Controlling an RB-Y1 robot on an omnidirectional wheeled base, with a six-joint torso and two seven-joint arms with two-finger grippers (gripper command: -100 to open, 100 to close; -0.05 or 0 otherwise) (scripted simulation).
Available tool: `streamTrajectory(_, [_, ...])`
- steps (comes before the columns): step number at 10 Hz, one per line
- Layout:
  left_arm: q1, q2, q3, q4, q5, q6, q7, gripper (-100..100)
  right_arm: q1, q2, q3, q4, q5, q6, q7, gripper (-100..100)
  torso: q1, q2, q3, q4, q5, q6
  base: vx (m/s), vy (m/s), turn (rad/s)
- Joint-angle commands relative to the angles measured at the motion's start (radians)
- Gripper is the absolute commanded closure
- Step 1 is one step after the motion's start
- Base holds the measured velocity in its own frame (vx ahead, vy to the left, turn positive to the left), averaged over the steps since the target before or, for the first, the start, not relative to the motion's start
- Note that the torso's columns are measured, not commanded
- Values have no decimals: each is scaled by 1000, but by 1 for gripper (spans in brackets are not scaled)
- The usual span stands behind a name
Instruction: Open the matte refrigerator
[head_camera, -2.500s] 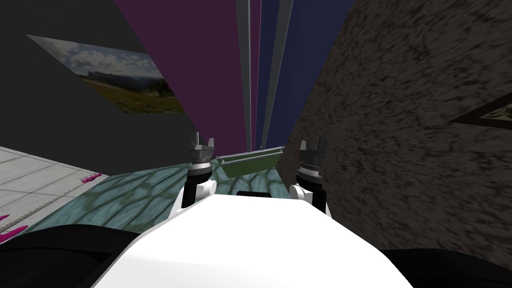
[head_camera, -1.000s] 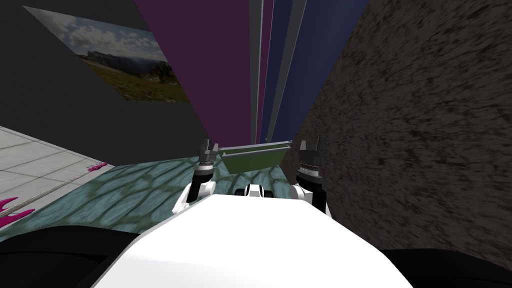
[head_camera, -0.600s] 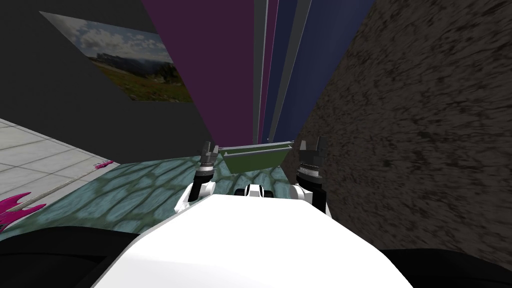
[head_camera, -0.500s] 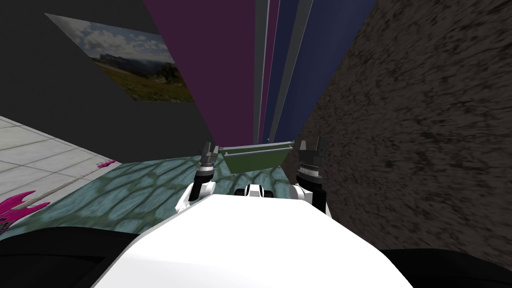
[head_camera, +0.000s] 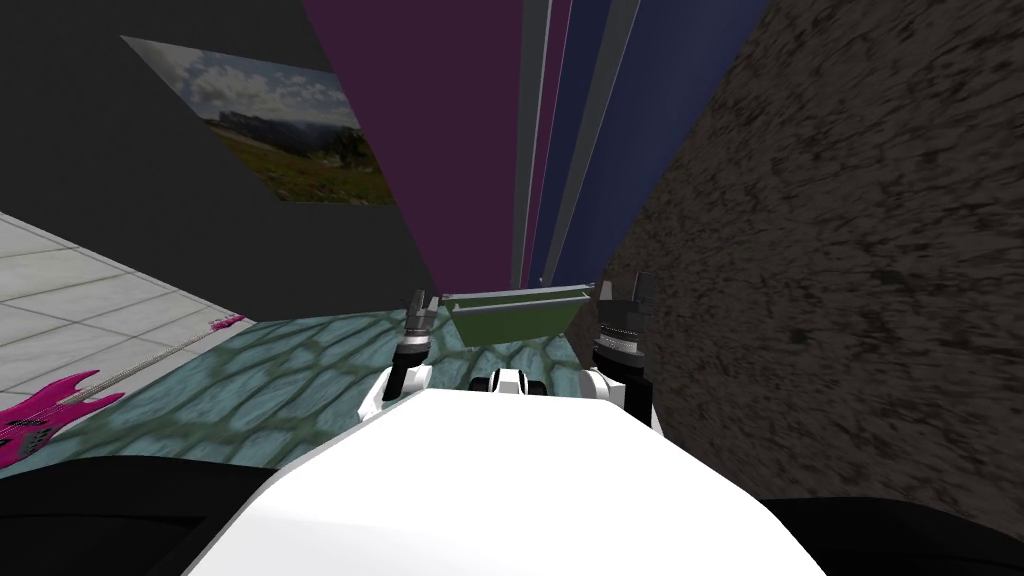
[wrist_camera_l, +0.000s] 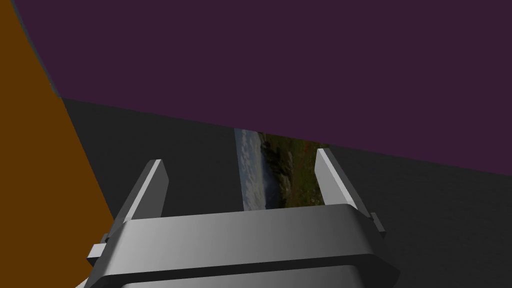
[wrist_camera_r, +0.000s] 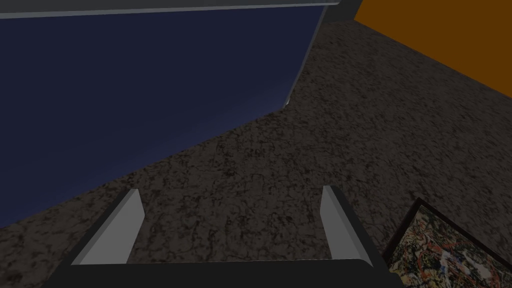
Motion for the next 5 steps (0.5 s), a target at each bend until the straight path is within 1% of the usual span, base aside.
streamTrajectory(1, [-11,2,3,72,1,-35,-4,-100,0,0,0,0,0,0,0,0,0,0,0,0,0,0,12,17,34])
streamTrajectory(2, [-24,5,7,110,3,-67,-7,-100,0,0,0,0,0,0,0,0,0,0,0,0,0,0,18,15,59])
streamTrajectory(3, [-24,5,7,133,3,-67,-7,-100,0,0,0,0,0,0,0,0,0,0,0,0,0,0,17,13,38])
streamTrajectory(4, [-38,7,11,161,5,-98,-11,-100,0,0,0,0,0,0,0,0,0,0,0,0,0,0,15,17,61])
streamTrajectory(5, [-38,7,11,188,5,-98,-11,-100,0,0,0,0,0,0,0,0,0,0,0,0,0,0,15,14,30])
